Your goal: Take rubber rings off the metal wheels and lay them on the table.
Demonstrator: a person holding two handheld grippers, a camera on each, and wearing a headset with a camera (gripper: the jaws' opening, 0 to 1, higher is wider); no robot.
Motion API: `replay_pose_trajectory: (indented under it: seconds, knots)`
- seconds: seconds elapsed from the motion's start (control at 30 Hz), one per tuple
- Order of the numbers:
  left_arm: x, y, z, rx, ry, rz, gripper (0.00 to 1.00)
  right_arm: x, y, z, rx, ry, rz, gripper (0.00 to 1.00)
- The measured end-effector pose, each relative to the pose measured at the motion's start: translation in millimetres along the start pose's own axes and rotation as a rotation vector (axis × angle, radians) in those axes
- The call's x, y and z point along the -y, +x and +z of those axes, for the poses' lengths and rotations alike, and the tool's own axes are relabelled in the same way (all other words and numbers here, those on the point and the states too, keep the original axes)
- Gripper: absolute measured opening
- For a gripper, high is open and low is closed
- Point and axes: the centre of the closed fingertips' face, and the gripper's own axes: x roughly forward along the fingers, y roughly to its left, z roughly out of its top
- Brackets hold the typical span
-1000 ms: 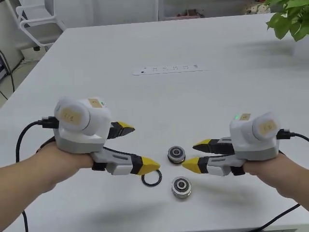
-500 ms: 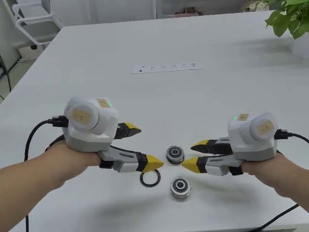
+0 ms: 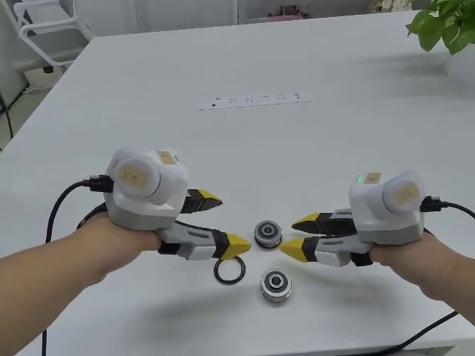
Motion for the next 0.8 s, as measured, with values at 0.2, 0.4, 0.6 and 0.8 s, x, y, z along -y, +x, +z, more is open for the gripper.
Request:
replay_pose_trajectory:
  seconds: [0.2, 0.4, 0.6, 0.8]
  knots:
    - [1.7, 3.3, -0.6, -0.009, 0.005, -0.008, 0.51, 0.5, 0.7, -1.0, -0.001, 0.003, 0.002, 0.26]
    - [3.1, 8.2, -0.5, -0.016, 0.006, -0.016, 0.48, 0.7, 2.4, -0.7, 0.000, 0.002, 0.006, 0.24]
    - [3.1, 12.2, -1.8, -0.022, 0.006, -0.026, 0.45, 0.5, 4.2, -0.6, 0.002, 0.005, 0.011, 0.22]
    - [3.9, 16.6, -1.8, -0.025, 0.006, -0.037, 0.43, -0.2, 6.1, -2.4, -0.001, 0.007, 0.016, 0.21]
